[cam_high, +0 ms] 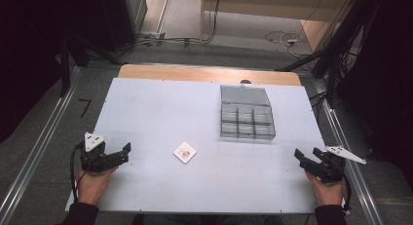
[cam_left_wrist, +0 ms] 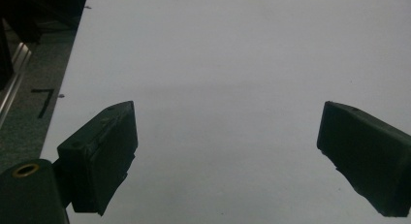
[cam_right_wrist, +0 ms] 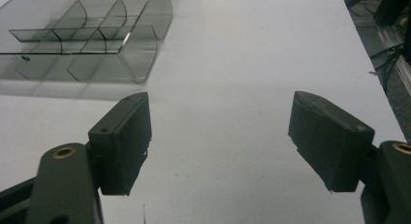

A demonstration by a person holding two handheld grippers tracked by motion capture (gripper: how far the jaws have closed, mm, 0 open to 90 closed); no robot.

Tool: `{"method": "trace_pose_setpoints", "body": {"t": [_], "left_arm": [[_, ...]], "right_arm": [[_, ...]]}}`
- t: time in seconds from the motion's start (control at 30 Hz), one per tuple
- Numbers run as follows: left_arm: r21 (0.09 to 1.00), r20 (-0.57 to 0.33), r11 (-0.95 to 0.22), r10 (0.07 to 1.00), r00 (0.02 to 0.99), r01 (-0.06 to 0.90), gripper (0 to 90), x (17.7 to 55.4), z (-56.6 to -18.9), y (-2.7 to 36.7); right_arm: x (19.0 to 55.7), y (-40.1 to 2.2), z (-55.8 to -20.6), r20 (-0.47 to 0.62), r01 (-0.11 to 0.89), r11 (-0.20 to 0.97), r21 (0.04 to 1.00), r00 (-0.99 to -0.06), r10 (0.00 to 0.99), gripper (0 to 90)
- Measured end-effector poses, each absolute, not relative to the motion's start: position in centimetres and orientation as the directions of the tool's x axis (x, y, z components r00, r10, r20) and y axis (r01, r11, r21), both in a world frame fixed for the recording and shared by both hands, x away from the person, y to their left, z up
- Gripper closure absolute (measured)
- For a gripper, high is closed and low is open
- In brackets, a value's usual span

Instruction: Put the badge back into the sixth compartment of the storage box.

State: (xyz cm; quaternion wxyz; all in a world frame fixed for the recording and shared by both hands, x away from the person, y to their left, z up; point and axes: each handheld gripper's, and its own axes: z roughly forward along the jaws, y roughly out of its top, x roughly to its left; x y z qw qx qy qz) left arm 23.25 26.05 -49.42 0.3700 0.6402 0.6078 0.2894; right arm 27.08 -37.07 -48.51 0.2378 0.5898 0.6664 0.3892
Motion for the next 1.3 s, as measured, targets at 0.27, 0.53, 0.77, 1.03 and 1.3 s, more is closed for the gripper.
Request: {"method": "trace_pose_setpoints", "body": {"t": [0.27,0.53,0.77,1.03,1.3], "left_arm": [[0.825,-0.079,0.002,0.991,0.111,0.565,8.1,23.4,-49.4,25.3],[0.82,-0.079,-0.011,0.988,0.132,0.573,7.3,23.5,-49.6,24.7],[0.819,-0.072,-0.023,0.987,0.142,0.574,7.3,23.6,-49.8,24.1],[0.816,-0.07,-0.034,0.985,0.157,0.577,7.3,23.7,-49.9,23.5],[0.811,-0.07,-0.044,0.983,0.171,0.584,7.3,23.8,-49.9,23.0]], "right_arm": [[27.3,-37.1,-48.8,0.147,0.61,0.005,0.792,-0.199,0.969,21.3],[27.4,-37.0,-48.7,0.143,0.613,0.008,0.79,-0.197,0.97,21.2],[27.4,-36.9,-48.8,0.146,0.624,0.009,0.781,-0.197,0.969,20.1],[27.5,-36.6,-48.8,0.148,0.627,0.018,0.779,-0.212,0.966,20.1],[27.5,-36.5,-48.8,0.151,0.627,0.018,0.779,-0.216,0.965,20.0]]}}
